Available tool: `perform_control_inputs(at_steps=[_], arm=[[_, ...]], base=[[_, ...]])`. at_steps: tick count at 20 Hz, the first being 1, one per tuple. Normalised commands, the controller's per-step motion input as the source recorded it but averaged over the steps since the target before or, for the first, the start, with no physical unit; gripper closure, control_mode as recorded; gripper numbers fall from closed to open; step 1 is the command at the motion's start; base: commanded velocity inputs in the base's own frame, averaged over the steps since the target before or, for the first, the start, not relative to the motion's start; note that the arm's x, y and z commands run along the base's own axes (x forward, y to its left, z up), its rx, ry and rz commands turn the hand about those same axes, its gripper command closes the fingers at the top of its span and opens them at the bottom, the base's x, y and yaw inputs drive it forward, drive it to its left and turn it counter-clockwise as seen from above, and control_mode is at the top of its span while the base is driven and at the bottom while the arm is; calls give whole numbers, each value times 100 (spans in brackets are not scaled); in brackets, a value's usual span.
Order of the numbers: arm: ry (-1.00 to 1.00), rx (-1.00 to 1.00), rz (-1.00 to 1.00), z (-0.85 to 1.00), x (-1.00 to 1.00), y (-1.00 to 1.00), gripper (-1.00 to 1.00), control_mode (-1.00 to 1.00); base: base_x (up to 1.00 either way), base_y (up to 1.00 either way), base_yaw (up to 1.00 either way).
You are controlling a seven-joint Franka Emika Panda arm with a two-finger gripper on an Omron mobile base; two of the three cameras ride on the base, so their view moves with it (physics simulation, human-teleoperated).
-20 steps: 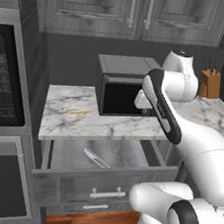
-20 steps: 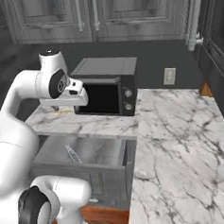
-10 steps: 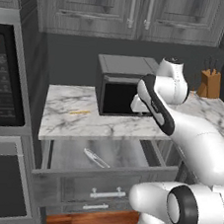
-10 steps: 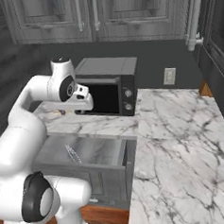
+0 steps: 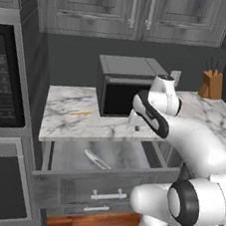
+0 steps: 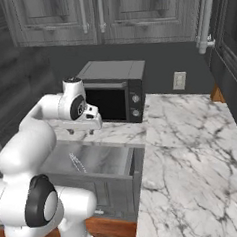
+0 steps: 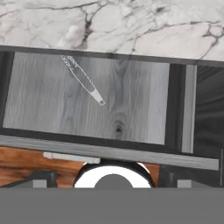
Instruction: Pick the tongs from the drawer and place it on the counter.
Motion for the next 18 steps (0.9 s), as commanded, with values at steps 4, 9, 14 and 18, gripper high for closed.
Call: perform_control_inputs(at_steps=[4,9,14,18], arm=[[1,0,0,-91,0,0,-100,-100],[6,0,0,-75,6,0,-100,-100],[13,0,0,-74,24,0,-100,-100],[12,0,0,-78,23,3,-100,-100]], base=[[0,0,0],[0,0,0],[0,0,0],[0,0,0]])
